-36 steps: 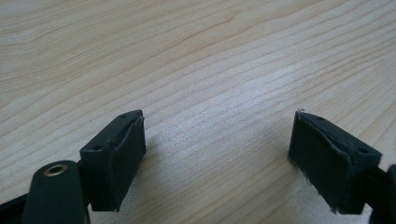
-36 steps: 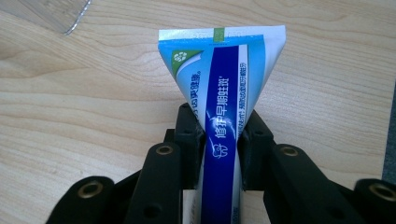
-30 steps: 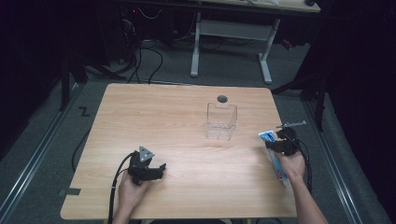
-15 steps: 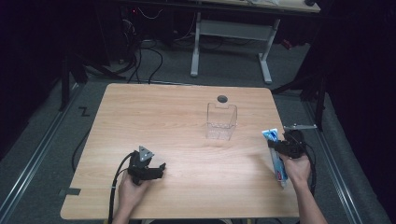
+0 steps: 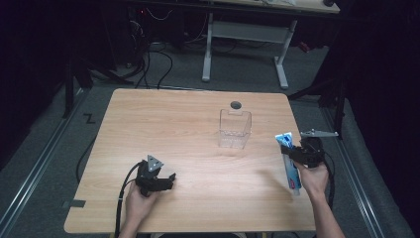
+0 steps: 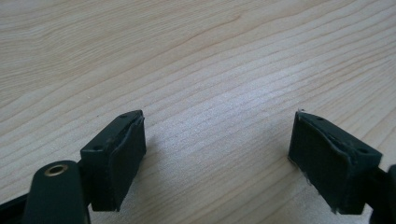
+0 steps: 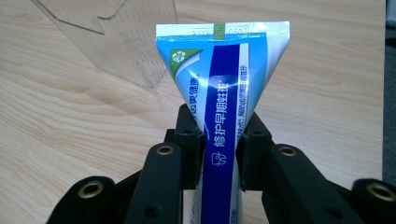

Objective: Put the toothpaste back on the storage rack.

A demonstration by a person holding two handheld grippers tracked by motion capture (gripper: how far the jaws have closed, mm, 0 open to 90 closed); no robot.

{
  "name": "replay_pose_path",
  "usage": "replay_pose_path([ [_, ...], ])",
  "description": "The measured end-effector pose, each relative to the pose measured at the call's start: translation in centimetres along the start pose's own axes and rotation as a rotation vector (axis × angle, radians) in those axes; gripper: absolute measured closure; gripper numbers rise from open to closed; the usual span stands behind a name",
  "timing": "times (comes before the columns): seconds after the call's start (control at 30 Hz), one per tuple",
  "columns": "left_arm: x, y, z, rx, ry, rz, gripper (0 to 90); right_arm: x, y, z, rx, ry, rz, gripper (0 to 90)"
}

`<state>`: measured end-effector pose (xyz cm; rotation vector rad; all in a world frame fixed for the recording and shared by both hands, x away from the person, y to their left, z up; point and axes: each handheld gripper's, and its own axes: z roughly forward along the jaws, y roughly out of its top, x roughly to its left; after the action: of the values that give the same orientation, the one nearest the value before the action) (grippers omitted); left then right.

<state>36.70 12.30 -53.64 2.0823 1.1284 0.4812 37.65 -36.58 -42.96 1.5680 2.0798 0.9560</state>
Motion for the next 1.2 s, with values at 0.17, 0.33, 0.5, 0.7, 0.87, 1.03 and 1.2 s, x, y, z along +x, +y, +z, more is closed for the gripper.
replay_pose_path([
  [0.17, 0.0, 0.0, 0.0, 0.000, 0.000, 0.000, 19.0, 0.6, 0.2, -0.6, -0.019, 0.005, -0.017, 74.1],
  [0.33, 0.0, 0.0, 0.0, 0.000, 0.000, -0.001, 19.0, 0.8, 0.4, -0.9, -0.039, 0.015, -0.009, 74.0],
  [0.5, 0.0, 0.0, 0.0, 0.000, -0.001, -0.001, 19.0, 1.1, 0.6, -1.2, -0.050, 0.027, -0.020, 74.0],
  [0.7, 0.0, 0.0, -0.1, 0.001, 0.000, 0.002, 19.0, 1.8, 0.8, -1.2, -0.060, 0.036, -0.024, 73.9],
  [0.87, 0.0, -0.1, -0.1, 0.000, -0.001, 0.002, 18.9, 2.0, 1.2, -1.7, -0.074, 0.041, -0.027, 73.9],
  [1.03, 0.0, -0.1, -0.1, 0.000, -0.001, 0.002, 19.0, 2.2, 1.7, -2.3, -0.090, 0.044, -0.041, 74.0],
  [1.2, 0.0, -0.1, -0.1, 0.000, -0.001, 0.002, 18.9, 3.0, 2.4, -2.0, -0.084, 0.058, -0.060, 74.1],
])
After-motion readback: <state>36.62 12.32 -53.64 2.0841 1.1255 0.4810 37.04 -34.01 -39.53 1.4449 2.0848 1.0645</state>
